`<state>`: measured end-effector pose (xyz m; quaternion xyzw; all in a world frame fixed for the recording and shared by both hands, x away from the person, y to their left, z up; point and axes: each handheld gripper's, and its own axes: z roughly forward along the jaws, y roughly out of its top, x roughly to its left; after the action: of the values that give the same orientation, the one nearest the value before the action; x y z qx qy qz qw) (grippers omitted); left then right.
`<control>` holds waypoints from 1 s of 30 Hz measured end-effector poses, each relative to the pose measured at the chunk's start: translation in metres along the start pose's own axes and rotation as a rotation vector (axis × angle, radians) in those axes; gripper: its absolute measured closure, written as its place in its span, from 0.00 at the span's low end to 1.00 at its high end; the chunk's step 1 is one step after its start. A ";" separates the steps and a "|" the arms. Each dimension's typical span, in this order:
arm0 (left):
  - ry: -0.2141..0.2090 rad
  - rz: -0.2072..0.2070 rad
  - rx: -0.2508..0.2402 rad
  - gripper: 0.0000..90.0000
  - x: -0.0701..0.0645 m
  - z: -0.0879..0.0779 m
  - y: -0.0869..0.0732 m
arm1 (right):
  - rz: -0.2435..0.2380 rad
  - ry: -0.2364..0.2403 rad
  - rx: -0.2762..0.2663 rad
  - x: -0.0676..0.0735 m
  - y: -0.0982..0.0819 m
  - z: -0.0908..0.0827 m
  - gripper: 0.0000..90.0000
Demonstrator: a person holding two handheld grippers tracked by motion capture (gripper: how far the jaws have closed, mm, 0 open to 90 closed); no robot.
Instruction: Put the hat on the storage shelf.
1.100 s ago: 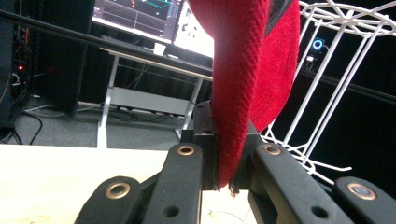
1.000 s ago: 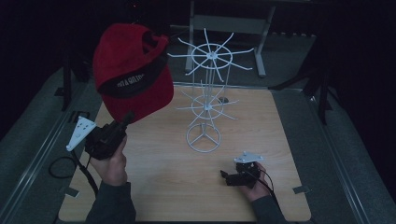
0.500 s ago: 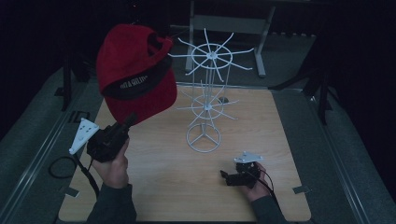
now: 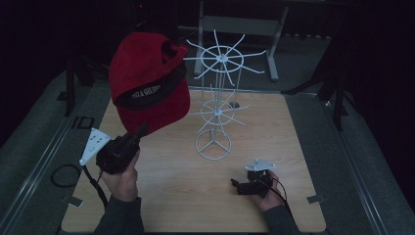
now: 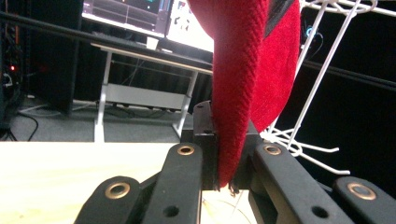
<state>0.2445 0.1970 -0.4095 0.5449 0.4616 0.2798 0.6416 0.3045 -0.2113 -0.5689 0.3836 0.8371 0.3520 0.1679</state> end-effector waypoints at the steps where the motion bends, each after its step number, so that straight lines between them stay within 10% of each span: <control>1: 0.000 -0.001 0.007 0.95 0.000 0.000 -0.002 | 0.000 0.000 0.000 0.000 0.000 0.000 0.14; 30: 0.061 0.022 0.132 0.94 -0.008 0.023 -0.064 | 0.001 0.002 -0.001 0.000 0.000 0.000 0.14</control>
<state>0.2526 0.1636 -0.4687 0.5825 0.4923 0.2722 0.5867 0.3041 -0.2113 -0.5691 0.3834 0.8369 0.3530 0.1674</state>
